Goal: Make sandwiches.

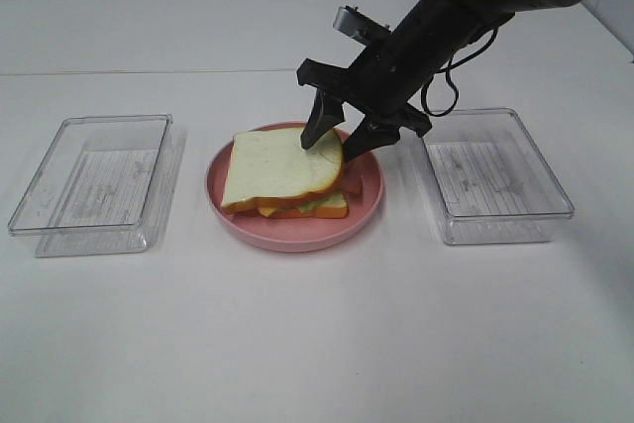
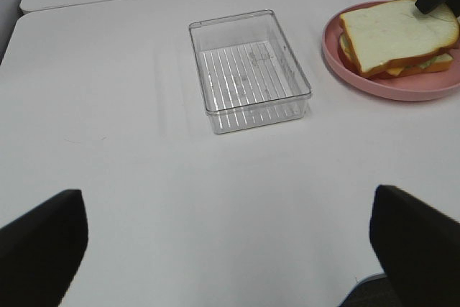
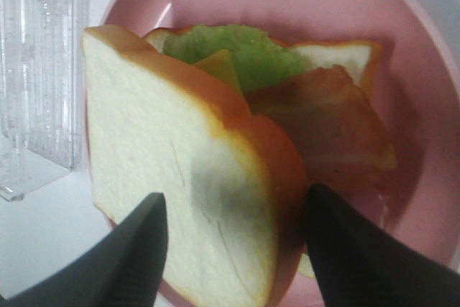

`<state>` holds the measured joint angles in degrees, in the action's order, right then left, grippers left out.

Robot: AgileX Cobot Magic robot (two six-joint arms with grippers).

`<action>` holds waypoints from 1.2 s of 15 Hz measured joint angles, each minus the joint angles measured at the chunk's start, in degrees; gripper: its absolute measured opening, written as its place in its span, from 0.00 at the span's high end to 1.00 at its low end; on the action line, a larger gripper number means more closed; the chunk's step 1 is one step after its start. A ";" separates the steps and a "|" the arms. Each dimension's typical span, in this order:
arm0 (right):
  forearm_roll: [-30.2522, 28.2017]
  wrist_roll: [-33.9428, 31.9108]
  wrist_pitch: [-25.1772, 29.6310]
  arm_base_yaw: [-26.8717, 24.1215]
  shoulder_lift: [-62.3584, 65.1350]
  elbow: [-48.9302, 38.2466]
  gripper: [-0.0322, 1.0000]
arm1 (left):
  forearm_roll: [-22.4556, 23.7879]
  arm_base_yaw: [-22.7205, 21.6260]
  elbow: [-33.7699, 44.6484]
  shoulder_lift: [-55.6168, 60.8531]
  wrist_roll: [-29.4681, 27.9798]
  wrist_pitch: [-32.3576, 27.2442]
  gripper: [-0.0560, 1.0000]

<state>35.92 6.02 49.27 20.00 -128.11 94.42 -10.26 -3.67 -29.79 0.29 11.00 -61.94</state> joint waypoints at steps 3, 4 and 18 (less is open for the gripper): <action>-10.94 -6.42 5.73 0.06 0.00 4.41 0.42 | 0.00 0.00 0.00 0.00 0.00 0.00 0.01; -14.61 -8.19 7.85 0.06 0.00 6.36 0.42 | 0.00 0.00 0.00 0.00 0.00 0.00 0.01; -46.58 -15.01 20.28 0.06 11.46 27.44 0.03 | 0.00 0.00 0.00 0.00 0.00 0.00 0.01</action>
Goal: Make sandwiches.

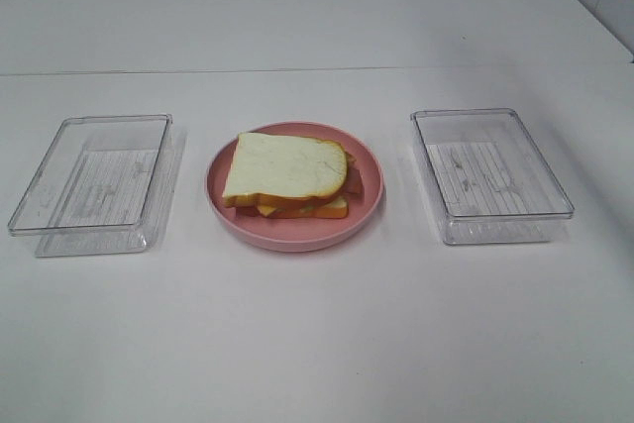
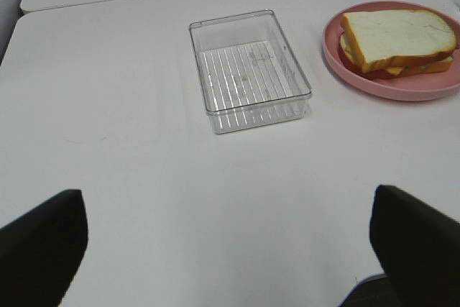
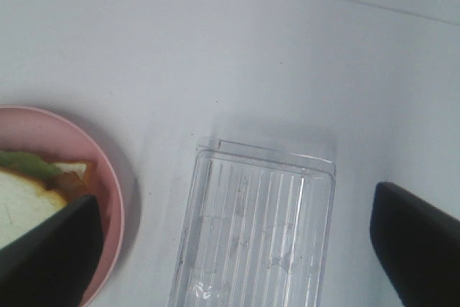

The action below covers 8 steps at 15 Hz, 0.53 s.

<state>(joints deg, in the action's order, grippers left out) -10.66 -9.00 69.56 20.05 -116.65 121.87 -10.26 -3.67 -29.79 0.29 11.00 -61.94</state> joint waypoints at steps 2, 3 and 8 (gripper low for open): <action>1.09 -0.23 0.00 0.00 5.33 -0.46 0.02 | 0.00 0.00 0.00 0.00 0.00 0.00 0.01; 1.09 -0.23 -0.06 0.00 8.54 -1.55 0.02 | 0.00 0.00 0.00 0.00 0.00 0.00 0.01; -3.90 -0.23 -0.06 0.00 32.66 -18.68 0.02 | 0.00 0.00 0.00 0.00 0.00 0.00 0.01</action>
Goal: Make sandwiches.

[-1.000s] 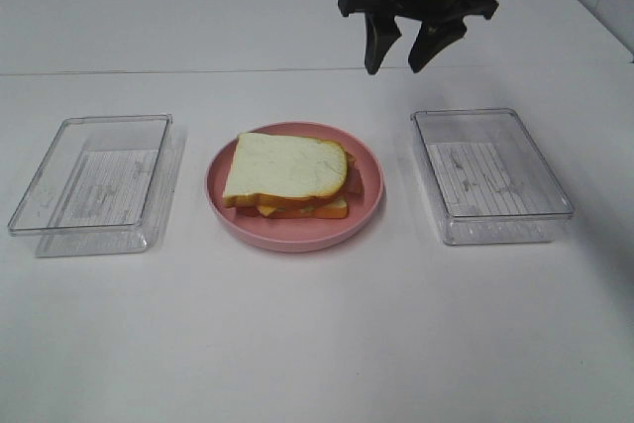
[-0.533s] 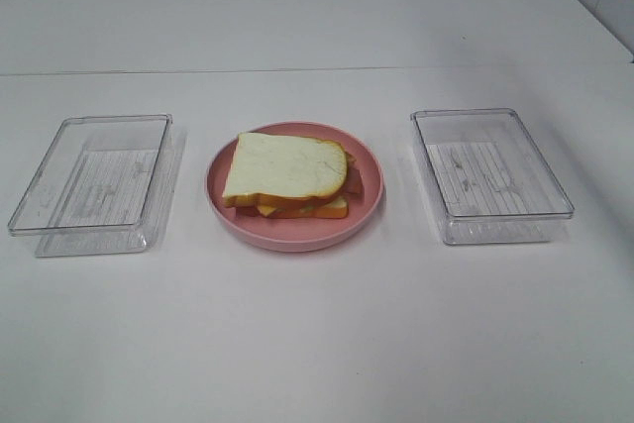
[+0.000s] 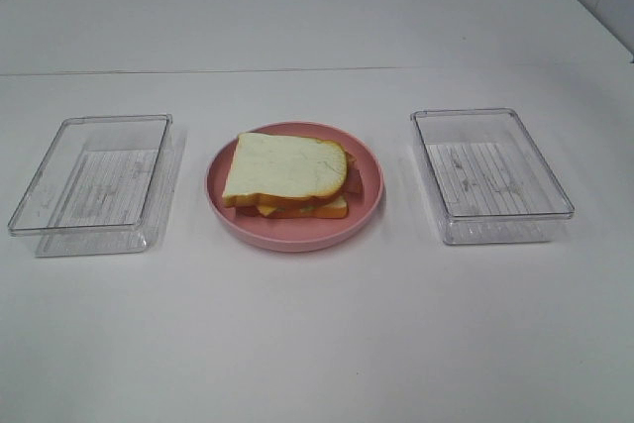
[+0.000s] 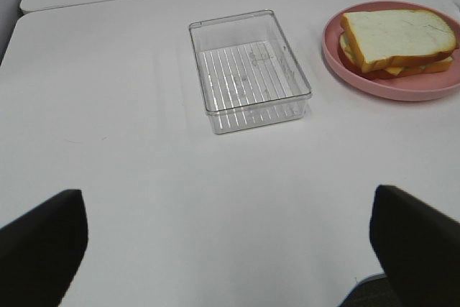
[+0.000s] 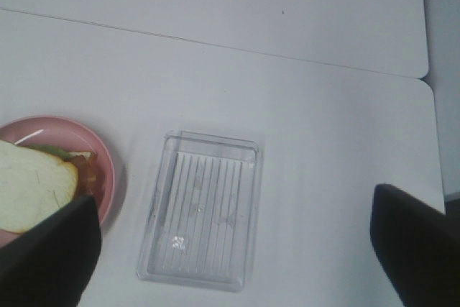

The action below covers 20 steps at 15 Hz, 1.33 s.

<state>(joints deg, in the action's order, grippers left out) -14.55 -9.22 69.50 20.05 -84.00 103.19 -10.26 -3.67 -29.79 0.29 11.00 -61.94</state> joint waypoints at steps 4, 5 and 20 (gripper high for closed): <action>-0.23 1.26 0.17 0.00 16.79 -15.76 0.02 | 0.00 0.00 0.00 0.00 0.00 0.00 0.01; -0.23 3.09 0.17 0.00 21.77 -20.05 0.02 | 0.00 0.00 0.00 0.00 0.00 0.00 0.01; 11.63 4.35 -3.21 0.00 84.22 -74.66 0.02 | 0.00 0.00 0.00 0.00 0.00 0.00 0.01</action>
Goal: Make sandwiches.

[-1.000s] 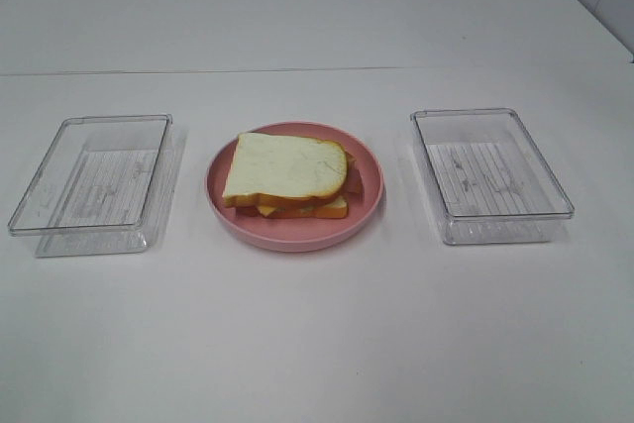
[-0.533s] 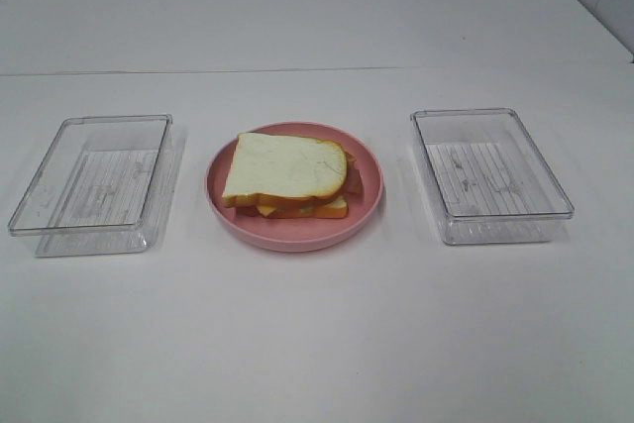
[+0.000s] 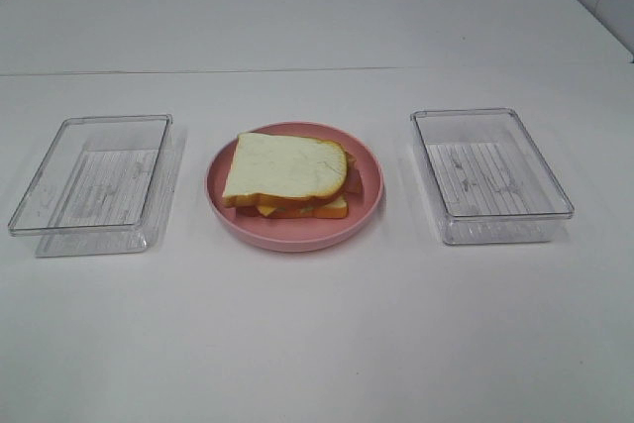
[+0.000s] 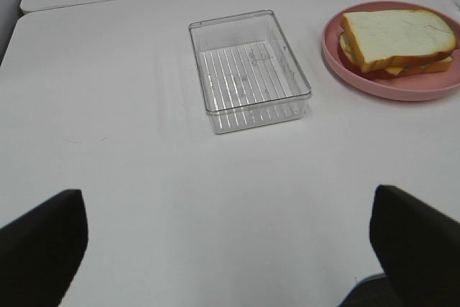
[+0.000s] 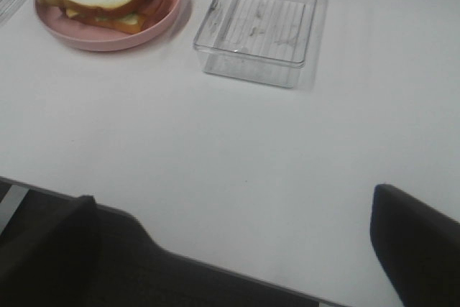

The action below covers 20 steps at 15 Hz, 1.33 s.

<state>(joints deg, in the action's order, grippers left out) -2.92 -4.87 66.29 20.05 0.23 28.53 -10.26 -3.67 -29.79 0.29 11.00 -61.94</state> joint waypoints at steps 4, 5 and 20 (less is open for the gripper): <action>2.92 3.61 -0.69 -7.33 0.00 -1.43 0.02 | 0.00 0.00 0.00 0.00 0.00 0.00 0.01; 4.07 4.87 -0.80 -9.74 0.00 -1.43 0.02 | 0.00 0.00 0.00 0.00 0.00 0.00 0.01; 7.79 8.59 -2.41 -24.98 0.00 -2.58 0.02 | 0.00 0.00 0.00 0.00 0.00 0.00 0.01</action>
<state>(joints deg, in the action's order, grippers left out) 4.87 3.72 63.88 -4.93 0.23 25.95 -10.26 -3.67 -29.79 0.29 11.00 -61.94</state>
